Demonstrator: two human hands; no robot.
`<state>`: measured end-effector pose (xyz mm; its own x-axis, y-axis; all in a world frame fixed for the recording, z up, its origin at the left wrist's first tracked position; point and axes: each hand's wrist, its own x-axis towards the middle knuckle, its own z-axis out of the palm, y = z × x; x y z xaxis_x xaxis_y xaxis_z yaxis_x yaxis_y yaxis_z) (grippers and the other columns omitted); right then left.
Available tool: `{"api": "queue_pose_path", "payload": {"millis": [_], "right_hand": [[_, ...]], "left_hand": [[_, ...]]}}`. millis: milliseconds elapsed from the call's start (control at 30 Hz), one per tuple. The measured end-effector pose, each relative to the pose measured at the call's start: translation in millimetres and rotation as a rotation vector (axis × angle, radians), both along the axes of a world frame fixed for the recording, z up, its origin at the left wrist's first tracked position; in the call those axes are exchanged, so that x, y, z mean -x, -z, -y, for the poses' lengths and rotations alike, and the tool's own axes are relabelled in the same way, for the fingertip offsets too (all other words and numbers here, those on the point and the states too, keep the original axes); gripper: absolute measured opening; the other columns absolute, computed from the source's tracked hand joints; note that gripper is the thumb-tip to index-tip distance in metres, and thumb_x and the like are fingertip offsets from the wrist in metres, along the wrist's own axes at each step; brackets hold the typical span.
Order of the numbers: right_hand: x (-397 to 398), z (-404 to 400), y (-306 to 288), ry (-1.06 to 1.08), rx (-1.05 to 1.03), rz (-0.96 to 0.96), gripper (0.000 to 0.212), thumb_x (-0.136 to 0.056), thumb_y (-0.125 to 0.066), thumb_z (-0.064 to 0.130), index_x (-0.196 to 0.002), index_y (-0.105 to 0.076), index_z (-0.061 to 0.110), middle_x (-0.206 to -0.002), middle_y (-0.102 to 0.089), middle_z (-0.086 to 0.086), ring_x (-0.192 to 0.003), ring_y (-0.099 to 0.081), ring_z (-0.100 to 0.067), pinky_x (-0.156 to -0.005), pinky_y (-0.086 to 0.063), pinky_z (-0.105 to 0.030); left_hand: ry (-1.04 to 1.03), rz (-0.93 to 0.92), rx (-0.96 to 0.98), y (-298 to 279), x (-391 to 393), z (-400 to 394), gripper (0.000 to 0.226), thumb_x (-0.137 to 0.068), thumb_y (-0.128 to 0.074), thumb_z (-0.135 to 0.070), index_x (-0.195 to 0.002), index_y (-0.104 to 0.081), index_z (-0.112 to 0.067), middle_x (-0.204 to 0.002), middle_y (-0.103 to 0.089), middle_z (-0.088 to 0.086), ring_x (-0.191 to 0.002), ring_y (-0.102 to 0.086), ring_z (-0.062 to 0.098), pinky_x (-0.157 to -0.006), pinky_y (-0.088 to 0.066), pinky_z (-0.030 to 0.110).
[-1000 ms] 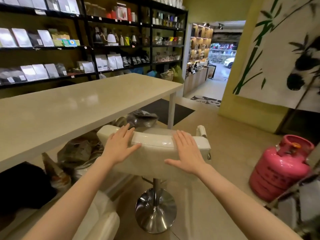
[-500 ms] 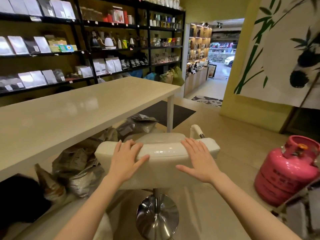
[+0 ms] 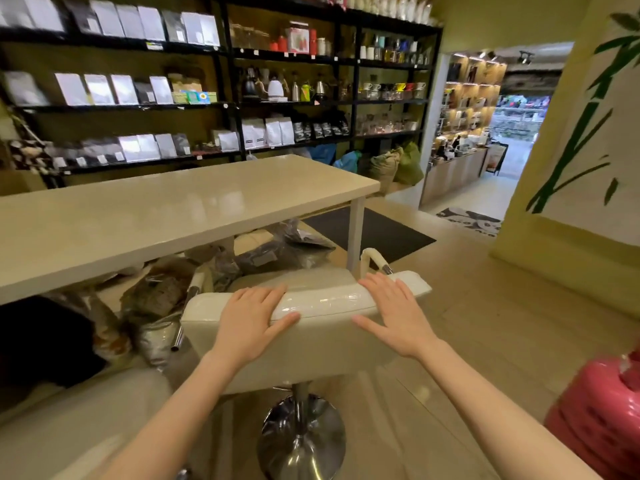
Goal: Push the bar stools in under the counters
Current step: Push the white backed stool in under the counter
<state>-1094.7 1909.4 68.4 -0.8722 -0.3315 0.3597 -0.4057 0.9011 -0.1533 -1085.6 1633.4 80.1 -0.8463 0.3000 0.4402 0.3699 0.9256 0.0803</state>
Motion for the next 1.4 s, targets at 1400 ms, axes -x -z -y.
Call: {"api": "queue_pose_path", "payload": {"millis": [1400], "right_hand": [[134.7, -118.6, -6.2, -0.588, 0.006, -0.225, 0.072, -0.085, -0.029, 0.072, -0.111, -0.058, 0.011, -0.105, -0.062, -0.007, -0.096, -0.054, -0.022, -0.083, -0.039, -0.035]], "left_hand": [[-0.437, 0.032, 0.024, -3.5, -5.7, -153.3, 0.067, -0.088, -0.026, -0.065, -0.121, -0.058, -0.016, -0.112, -0.068, 0.003, -0.103, -0.062, 0.021, -0.091, -0.045, 0.036]]}}
